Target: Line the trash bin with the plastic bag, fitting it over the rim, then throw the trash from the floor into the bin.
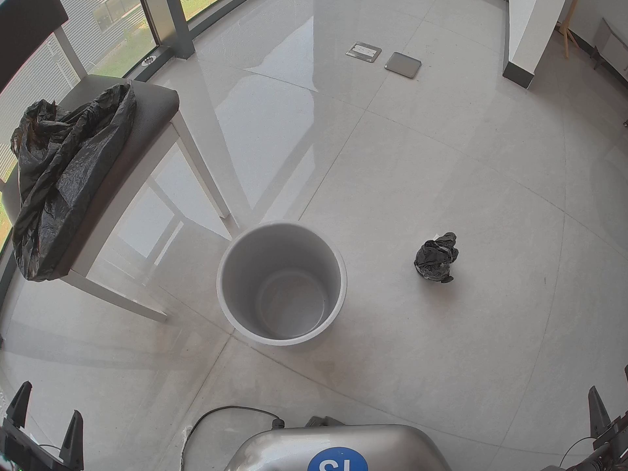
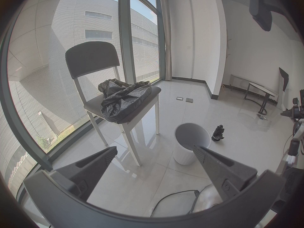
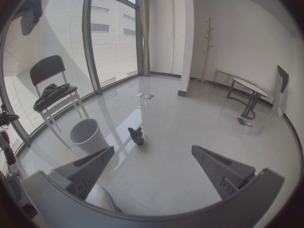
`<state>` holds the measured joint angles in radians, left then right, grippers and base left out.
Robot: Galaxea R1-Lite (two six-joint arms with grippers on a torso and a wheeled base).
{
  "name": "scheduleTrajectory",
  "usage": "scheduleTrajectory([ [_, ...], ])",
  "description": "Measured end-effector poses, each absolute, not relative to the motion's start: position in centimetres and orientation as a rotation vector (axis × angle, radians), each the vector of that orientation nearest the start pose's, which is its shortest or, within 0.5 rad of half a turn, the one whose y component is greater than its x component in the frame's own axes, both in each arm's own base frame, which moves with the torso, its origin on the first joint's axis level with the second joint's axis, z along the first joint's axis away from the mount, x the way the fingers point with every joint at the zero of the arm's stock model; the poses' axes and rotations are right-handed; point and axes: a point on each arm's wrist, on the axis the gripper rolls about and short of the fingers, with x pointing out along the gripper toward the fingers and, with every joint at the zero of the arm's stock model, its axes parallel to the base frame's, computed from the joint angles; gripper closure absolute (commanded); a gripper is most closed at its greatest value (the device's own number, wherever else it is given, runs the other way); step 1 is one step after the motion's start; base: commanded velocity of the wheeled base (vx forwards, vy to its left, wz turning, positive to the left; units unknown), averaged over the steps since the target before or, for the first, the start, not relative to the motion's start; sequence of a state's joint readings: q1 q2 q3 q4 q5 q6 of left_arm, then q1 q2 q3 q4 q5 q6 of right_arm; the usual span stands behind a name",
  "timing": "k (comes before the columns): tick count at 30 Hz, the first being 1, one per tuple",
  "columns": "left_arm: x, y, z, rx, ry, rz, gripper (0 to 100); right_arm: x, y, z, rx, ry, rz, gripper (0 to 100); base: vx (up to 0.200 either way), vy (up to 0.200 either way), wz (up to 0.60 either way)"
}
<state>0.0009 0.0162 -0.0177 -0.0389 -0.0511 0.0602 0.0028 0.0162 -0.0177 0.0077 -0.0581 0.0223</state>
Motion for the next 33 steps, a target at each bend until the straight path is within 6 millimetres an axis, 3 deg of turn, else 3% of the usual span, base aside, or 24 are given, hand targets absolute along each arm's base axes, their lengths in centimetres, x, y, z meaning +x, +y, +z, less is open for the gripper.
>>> scheduleTrajectory([
  [12, -2.5, -0.1, 9.2, 0.0, -0.08, -0.055, 0, -2.3, -0.1, 8.0, 0.023, 0.004, -0.051, 0, 0.0, 0.0, 0.0],
  [21, -2.5, 0.0, 14.6, -0.064, -0.06, -0.065, 0, -2.3, -0.1, 8.0, 0.014, 0.004, -0.047, 0, 0.0, 0.0, 0.0],
  [33, 1.4, 0.2, 22.2, 0.009, 0.043, 0.068, 0, -2.3, -0.1, 8.0, 0.004, 0.005, -0.034, 0, 0.0, 0.0, 0.0],
])
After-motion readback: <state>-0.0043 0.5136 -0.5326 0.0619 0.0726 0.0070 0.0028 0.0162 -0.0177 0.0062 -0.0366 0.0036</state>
